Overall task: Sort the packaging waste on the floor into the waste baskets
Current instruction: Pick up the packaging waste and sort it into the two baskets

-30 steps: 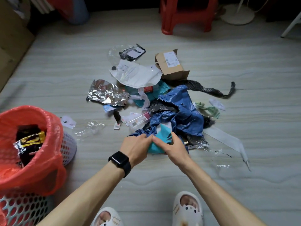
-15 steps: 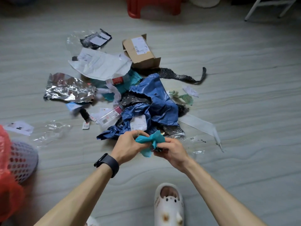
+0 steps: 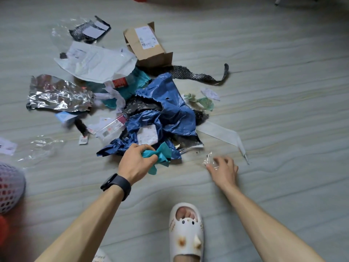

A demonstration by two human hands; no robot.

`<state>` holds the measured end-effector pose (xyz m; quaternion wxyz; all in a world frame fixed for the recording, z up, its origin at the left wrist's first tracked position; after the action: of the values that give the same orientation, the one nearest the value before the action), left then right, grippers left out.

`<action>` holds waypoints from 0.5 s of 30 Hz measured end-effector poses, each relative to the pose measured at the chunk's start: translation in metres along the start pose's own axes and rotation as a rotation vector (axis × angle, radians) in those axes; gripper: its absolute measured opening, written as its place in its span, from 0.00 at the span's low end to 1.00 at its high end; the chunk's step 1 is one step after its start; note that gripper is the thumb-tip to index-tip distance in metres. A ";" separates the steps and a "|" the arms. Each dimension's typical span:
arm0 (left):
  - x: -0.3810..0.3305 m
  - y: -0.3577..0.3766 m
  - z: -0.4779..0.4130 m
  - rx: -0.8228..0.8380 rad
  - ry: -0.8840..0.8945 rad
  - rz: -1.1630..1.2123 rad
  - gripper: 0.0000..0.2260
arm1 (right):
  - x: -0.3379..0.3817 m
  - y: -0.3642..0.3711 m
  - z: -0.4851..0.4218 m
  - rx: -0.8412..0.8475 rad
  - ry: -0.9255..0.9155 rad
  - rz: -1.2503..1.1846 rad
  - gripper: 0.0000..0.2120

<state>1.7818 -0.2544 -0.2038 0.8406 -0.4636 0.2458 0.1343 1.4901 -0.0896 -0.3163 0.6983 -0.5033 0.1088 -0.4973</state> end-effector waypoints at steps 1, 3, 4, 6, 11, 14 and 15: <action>0.000 0.001 0.002 0.003 -0.010 0.013 0.03 | 0.001 0.002 0.005 -0.016 -0.015 -0.024 0.16; 0.002 0.003 0.006 0.012 -0.027 0.042 0.03 | 0.003 0.008 0.016 0.017 -0.047 -0.061 0.11; 0.003 0.004 0.007 0.021 -0.038 0.050 0.03 | 0.004 0.011 0.020 0.040 -0.057 -0.080 0.09; 0.005 0.008 0.010 0.051 -0.055 0.062 0.03 | 0.001 0.013 0.026 0.058 -0.046 -0.130 0.05; 0.000 0.011 0.018 0.085 -0.059 0.063 0.05 | 0.002 -0.003 0.047 0.025 0.019 -0.404 0.08; -0.010 0.007 0.024 0.104 0.006 -0.012 0.06 | 0.019 -0.021 0.062 0.012 0.016 -0.644 0.10; -0.015 0.008 0.026 0.128 0.066 -0.060 0.06 | 0.028 -0.025 0.066 0.025 0.006 -0.706 0.11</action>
<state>1.7728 -0.2284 -0.1892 0.8636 -0.4203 0.2673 0.0780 1.5316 -0.0726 -0.2553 0.4889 -0.4999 -0.0761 -0.7108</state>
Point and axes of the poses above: each hand's wrist, its own z-axis away from the middle knuckle, its own y-axis out of the palm, x = y × z, the point moved 7 cm from there along -z, towards the middle knuckle, and after that the axes turned 6 degrees about -z, right-handed, at the moved point
